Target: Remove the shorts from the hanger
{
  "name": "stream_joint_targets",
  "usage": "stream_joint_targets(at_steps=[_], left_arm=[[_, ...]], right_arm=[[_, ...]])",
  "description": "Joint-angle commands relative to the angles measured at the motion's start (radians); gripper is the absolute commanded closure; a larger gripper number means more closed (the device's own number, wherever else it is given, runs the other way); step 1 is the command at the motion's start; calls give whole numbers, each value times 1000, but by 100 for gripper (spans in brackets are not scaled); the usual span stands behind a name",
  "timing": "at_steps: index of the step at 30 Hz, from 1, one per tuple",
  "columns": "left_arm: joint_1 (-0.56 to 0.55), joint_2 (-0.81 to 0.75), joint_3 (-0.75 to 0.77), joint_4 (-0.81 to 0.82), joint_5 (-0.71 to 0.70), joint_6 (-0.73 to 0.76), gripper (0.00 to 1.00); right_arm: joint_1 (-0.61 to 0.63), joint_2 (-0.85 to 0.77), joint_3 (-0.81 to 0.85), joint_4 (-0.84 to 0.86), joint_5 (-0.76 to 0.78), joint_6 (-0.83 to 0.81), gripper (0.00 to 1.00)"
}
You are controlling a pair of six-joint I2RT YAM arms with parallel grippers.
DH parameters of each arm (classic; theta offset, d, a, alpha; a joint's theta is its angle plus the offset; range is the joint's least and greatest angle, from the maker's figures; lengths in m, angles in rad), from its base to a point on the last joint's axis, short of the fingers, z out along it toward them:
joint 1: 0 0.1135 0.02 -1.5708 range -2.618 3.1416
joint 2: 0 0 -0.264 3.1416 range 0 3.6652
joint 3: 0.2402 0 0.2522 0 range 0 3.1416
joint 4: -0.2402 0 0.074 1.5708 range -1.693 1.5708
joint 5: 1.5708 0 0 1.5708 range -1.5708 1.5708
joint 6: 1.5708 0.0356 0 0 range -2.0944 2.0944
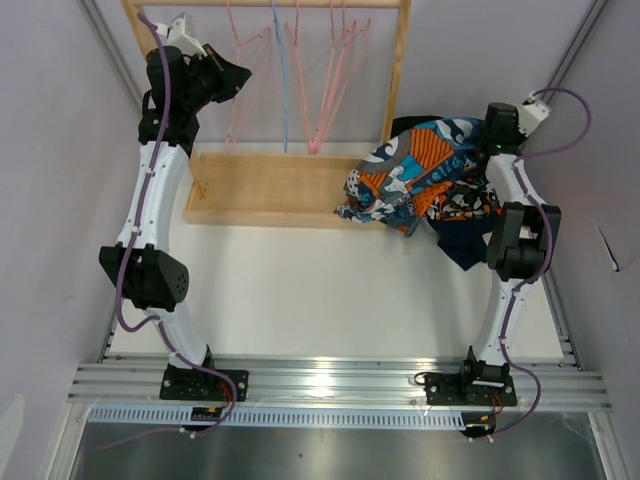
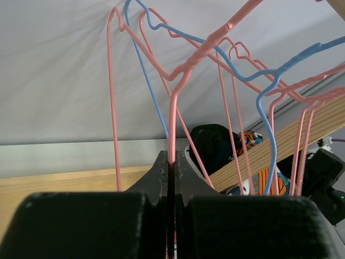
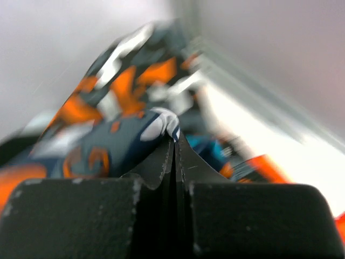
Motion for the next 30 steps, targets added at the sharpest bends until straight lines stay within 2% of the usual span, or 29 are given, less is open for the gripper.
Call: stream_joint_targets(at_steps=[1, 4, 8, 14, 16, 20, 23, 25, 26, 27, 28, 29, 30], left_arm=[[2, 5, 11, -59, 0, 21, 100], [-1, 6, 14, -61, -1, 21, 100], [-6, 9, 11, -59, -1, 21, 100], [-18, 17, 11, -55, 0, 15, 100], [-20, 17, 8, -50, -3, 21, 100], [-18, 17, 15, -67, -23, 47, 100], [-18, 20, 15, -78, -32, 53, 100], [-18, 24, 22, -82, -32, 53, 100], [-18, 26, 26, -84, -31, 53, 95], [-18, 29, 35, -90, -28, 53, 88], [-18, 32, 41, -102, -24, 55, 76], [-17, 35, 54, -110, -20, 62, 63], [-17, 35, 61, -117, -17, 67, 37]], right_arm=[[-82, -91, -11, -7, 148, 75, 100], [-148, -162, -74, 32, 156, 74, 100], [-219, -212, -76, 32, 147, 63, 100], [-245, -246, -48, 65, 155, 4, 100], [-225, -251, -31, 83, 103, -21, 100], [-166, -257, -40, 164, -99, -36, 100], [-83, -256, -68, 229, -233, -56, 100], [-5, -252, -73, 246, -192, -82, 100], [17, -256, -89, 247, -159, -96, 89], [49, -262, -102, 247, -120, -93, 71], [57, -278, -115, 246, -94, -89, 49], [62, -289, -140, 240, -71, -81, 17], [65, -303, -155, 237, -54, -60, 4]])
